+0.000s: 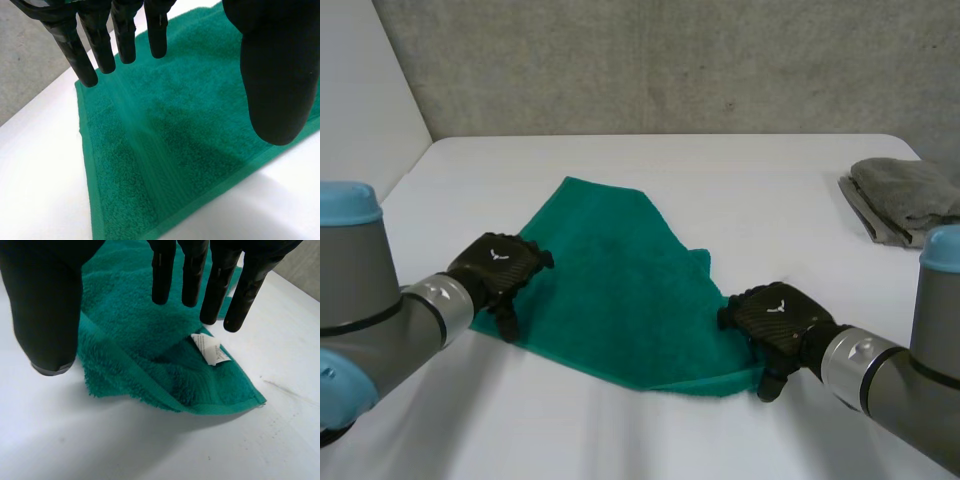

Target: Fold the laundry.

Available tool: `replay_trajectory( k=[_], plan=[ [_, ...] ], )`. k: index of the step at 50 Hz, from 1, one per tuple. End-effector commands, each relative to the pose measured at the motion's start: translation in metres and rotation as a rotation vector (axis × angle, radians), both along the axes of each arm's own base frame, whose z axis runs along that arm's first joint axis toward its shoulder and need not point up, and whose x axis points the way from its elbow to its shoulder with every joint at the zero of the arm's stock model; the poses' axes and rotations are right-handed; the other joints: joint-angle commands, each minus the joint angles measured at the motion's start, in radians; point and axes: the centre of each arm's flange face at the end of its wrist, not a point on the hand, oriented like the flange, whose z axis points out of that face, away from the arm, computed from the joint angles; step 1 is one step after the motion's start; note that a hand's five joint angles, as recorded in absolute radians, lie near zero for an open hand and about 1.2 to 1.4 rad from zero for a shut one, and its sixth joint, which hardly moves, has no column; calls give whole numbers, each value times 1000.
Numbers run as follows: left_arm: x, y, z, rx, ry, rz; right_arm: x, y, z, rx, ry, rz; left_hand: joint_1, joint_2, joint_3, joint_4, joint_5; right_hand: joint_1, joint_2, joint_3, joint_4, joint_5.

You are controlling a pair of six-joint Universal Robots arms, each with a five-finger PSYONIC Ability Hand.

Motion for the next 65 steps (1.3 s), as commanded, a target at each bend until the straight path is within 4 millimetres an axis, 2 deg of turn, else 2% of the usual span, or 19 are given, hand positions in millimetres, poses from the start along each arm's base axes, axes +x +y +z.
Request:
replay_trajectory(
  k=[1, 9, 10, 12, 19, 22, 30, 39, 45, 50, 53, 55, 56, 57, 58, 60, 62, 64, 65],
  plan=[
    [3, 10, 9, 7, 93, 43, 0, -3, -14, -42, 13, 14, 72, 69, 70, 67, 64, 278, 224, 215, 216, 231],
    [2, 19, 6, 58, 153, 45, 4, -12, -25, -58, 11, 14, 75, 71, 73, 69, 67, 636, 582, 573, 574, 589],
    [2, 20, 4, 68, 154, 48, 4, -13, -25, -59, 9, 15, 75, 71, 73, 69, 67, 855, 800, 792, 793, 807],
    [2, 22, 2, 78, 153, 47, 5, -16, -22, -70, 3, 13, 72, 69, 70, 67, 64, 1029, 974, 965, 967, 981],
    [-3, 29, -6, 103, 178, 45, 21, -30, 4, -134, -72, 3, 29, 25, 26, 23, 20, 1029, 974, 966, 967, 982],
    [-8, 30, -6, 114, 218, 47, 39, -28, 25, -130, -172, 2, -4, -8, -6, -10, -12, 1029, 974, 966, 967, 982],
    [-19, 26, -23, 186, 270, 79, 48, -20, 75, -84, -295, -46, -30, -34, -33, -36, -39, 1029, 974, 966, 967, 982],
    [-34, 28, -42, 225, 239, 66, 56, -8, 102, -117, -371, -61, -30, -34, -33, -36, -39, 1029, 974, 966, 967, 982],
    [-37, 21, -41, 196, 233, 88, 53, -4, 115, -134, -406, -69, -22, -25, -24, -27, -30, 1029, 974, 966, 967, 982],
    [-38, 7, -40, 143, 236, 128, 48, -3, 120, -149, -412, -86, 187, 183, 184, 181, 178, 1029, 974, 966, 967, 982],
    [-38, -1, -45, 124, 232, 147, 45, -2, 124, -166, -419, -94, 450, 446, 447, 444, 441, 1029, 974, 966, 967, 982],
    [-38, -3, -48, 122, 225, 155, 43, -1, 129, -185, -432, -90, 530, 526, 527, 524, 521, 1029, 974, 966, 967, 982],
    [-38, -4, -49, 124, 220, 157, 43, 1, 130, -195, -438, -87, 615, 611, 612, 609, 606, 1029, 974, 966, 967, 982],
    [-39, -5, -51, 122, 210, 156, 43, 1, 134, -214, -449, -84, 863, 859, 860, 857, 854, 1029, 974, 966, 967, 982],
    [-38, -5, -51, 120, 211, 159, 43, 1, 135, -220, -452, -74, 967, 963, 964, 961, 958, 1029, 974, 966, 967, 982],
    [-38, -7, -48, 107, 215, 163, 43, 1, 137, -224, -451, -73, 1099, 1095, 1097, 1093, 1091, 1029, 974, 966, 967, 982],
    [-37, -7, -41, 90, 221, 169, 41, -2, 137, -223, -438, -81, 1100, 1096, 1097, 1094, 1091, 1029, 974, 966, 967, 982],
    [-35, -7, -26, 59, 238, 170, 37, -5, 135, -214, -417, -89, 1100, 1096, 1097, 1094, 1091, 1029, 974, 966, 967, 982],
    [-34, -6, -9, 19, 260, 165, 32, -9, 131, -204, -373, -94, 1100, 1096, 1097, 1094, 1091, 1029, 974, 966, 967, 982]
  ],
)
